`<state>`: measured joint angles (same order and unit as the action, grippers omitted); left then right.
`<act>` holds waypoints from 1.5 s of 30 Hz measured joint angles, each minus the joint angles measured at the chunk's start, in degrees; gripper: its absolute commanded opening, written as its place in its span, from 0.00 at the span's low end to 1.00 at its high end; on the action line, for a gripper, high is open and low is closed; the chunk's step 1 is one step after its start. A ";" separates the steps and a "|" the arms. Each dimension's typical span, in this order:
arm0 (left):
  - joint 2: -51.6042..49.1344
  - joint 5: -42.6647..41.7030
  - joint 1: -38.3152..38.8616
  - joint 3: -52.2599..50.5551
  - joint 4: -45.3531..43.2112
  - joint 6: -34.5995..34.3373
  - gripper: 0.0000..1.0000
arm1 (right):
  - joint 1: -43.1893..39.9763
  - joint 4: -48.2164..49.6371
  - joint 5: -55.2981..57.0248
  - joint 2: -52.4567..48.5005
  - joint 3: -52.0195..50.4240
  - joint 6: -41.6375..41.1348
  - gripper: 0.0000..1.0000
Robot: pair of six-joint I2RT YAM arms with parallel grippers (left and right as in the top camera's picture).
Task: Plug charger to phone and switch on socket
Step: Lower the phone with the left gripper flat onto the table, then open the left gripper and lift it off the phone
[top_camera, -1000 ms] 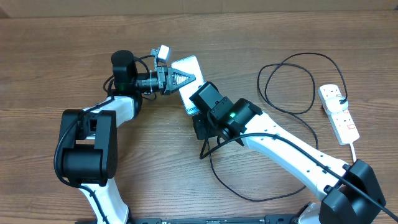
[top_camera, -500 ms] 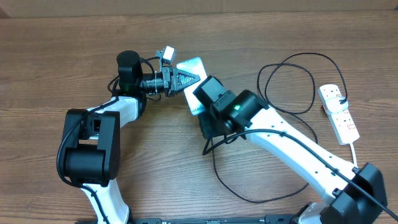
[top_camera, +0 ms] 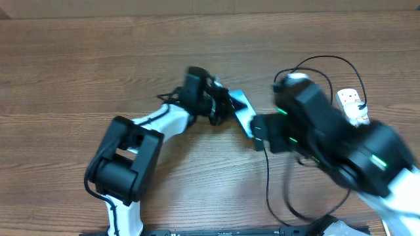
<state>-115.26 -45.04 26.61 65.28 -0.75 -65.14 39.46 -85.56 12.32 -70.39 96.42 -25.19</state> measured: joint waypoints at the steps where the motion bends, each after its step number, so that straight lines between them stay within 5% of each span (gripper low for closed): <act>1: -0.07 1.49 0.74 1.62 5.05 2.38 0.04 | 0.00 -0.15 0.83 1.90 0.00 -0.50 1.00; 11: -0.11 3.37 -5.40 17.99 44.06 45.79 0.04 | 0.00 2.80 3.93 8.37 -0.57 -3.06 1.00; 17: -0.11 5.77 -9.64 15.04 47.12 58.01 0.04 | 0.00 6.51 1.31 1.79 -4.04 -3.63 1.00; 32: -0.02 7.32 -9.79 7.37 39.30 54.21 0.05 | 0.00 16.22 -0.11 -4.26 -4.31 -7.30 1.00; 45: 0.63 8.20 -9.81 1.49 35.89 51.08 0.27 | 0.00 16.59 -0.11 -4.35 -4.31 -10.60 1.00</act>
<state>-114.63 -36.84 16.80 66.76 35.14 -14.06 39.46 -68.97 12.21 -74.74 92.12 -35.79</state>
